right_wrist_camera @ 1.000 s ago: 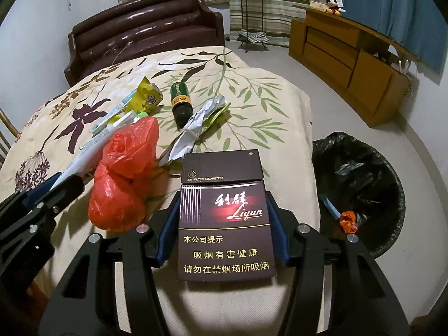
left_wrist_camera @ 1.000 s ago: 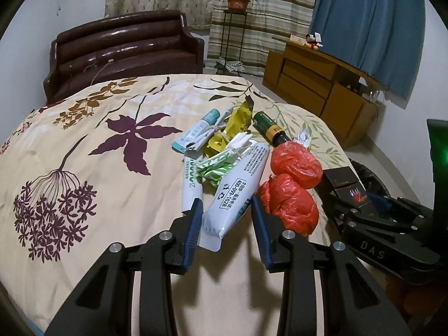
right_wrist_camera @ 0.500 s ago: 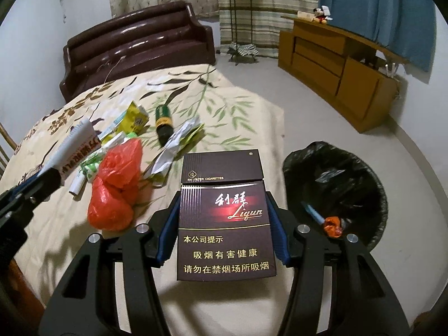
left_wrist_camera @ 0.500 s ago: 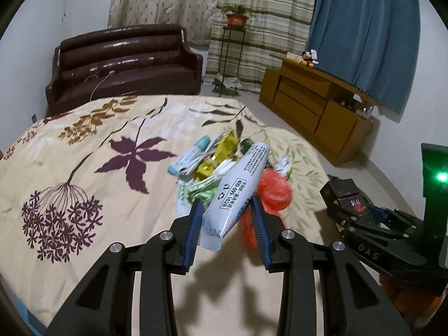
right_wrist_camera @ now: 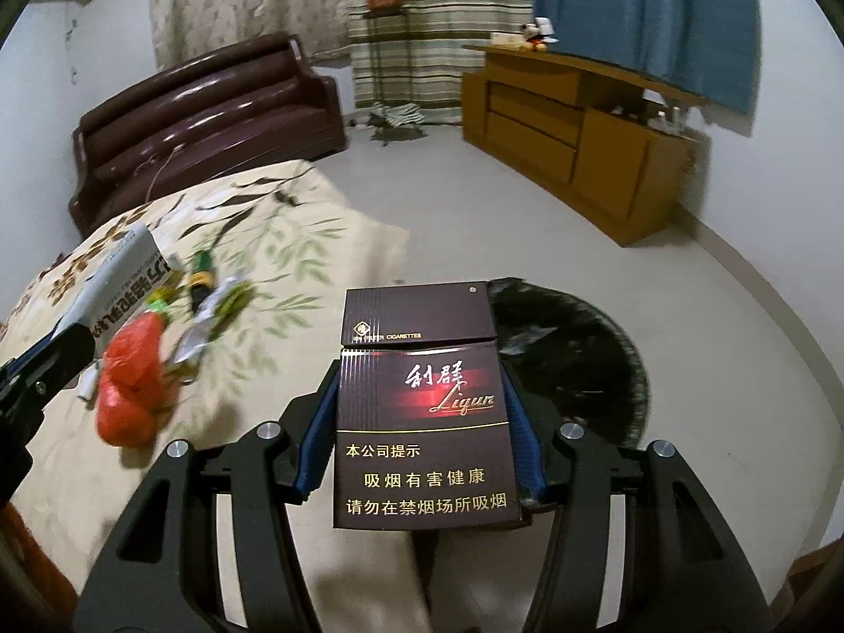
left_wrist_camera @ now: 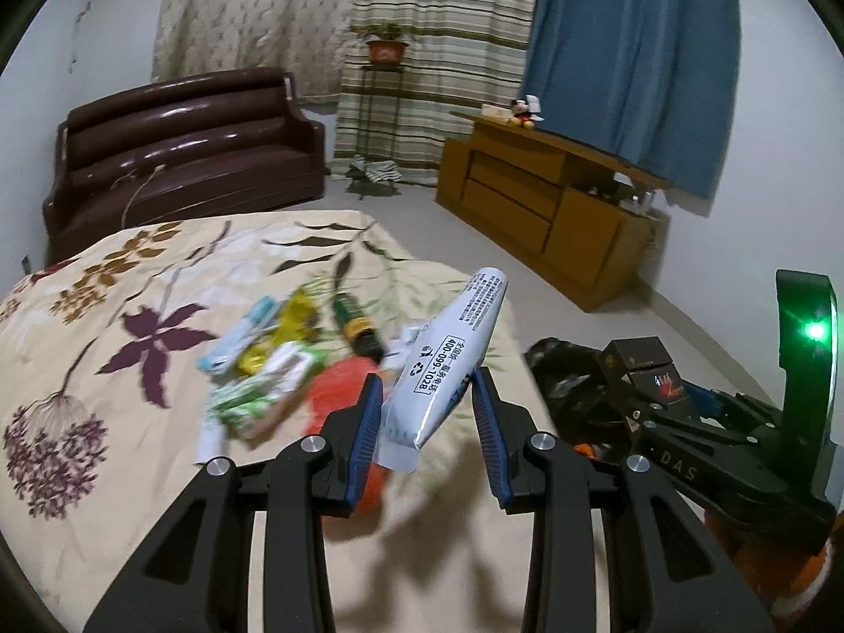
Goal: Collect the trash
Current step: 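Carry the cigarette box and white tube over the bin and release both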
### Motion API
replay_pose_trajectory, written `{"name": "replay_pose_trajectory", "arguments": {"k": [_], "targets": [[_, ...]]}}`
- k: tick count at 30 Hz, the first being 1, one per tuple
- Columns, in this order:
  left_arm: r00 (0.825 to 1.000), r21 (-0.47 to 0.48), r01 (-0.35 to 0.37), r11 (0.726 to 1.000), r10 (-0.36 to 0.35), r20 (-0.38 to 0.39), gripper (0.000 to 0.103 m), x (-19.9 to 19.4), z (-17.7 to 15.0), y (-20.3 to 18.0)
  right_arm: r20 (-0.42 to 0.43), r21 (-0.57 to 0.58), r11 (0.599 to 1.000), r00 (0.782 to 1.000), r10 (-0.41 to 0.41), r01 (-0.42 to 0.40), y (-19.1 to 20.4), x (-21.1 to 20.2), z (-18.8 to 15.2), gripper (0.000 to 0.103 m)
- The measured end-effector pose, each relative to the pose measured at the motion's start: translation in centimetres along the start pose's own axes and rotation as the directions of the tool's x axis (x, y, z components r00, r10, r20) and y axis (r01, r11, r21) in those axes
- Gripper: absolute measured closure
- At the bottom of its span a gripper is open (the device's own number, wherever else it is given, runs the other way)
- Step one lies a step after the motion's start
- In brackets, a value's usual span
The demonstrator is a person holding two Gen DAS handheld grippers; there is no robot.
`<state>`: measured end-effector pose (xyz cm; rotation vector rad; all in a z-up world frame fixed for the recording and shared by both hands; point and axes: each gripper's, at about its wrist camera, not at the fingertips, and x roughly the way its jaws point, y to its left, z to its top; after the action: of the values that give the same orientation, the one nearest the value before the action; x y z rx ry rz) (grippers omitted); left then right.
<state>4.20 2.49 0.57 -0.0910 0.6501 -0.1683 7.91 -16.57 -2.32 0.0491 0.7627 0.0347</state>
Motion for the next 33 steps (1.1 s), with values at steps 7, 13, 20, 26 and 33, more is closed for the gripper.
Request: {"name": "replay_pose_trajectory", "arguments": {"k": [7,13,20,26,33], "targets": [[0.999,0.057,0.043,0.997,-0.042,-0.019,0.067,2.7,0.4,-4.4,0.004,0.052,0.997,0.998,-0.058,0.058,-4.4,0.6,0.1,0.049],[0.997,0.105,0.067,0.992,-0.062,-0.05,0.067,5.6,0.4,-8.0,-0.003,0.078,0.993,0.996,-0.088,0.088,-7.1,1.9,0.2,0.049],[0.995,0.144,0.068,0.987,-0.057,-0.078,0.067,8.6,0.6,-10.5,-0.013,0.102,0.989,0.995,-0.101,0.102,-9.2,3.7,0.6,0.049],[0.994,0.167,0.06,0.984,-0.045,-0.097,0.067,10.6,0.8,-12.0,-0.023,0.114,0.988,0.995,-0.1,0.102,-10.5,4.9,0.8,0.049],[0.992,0.18,0.051,0.982,-0.029,-0.124,0.065,11.8,0.5,-13.0,-0.033,0.128,0.987,0.995,-0.098,0.102,-11.3,5.8,0.7,0.048]]}}
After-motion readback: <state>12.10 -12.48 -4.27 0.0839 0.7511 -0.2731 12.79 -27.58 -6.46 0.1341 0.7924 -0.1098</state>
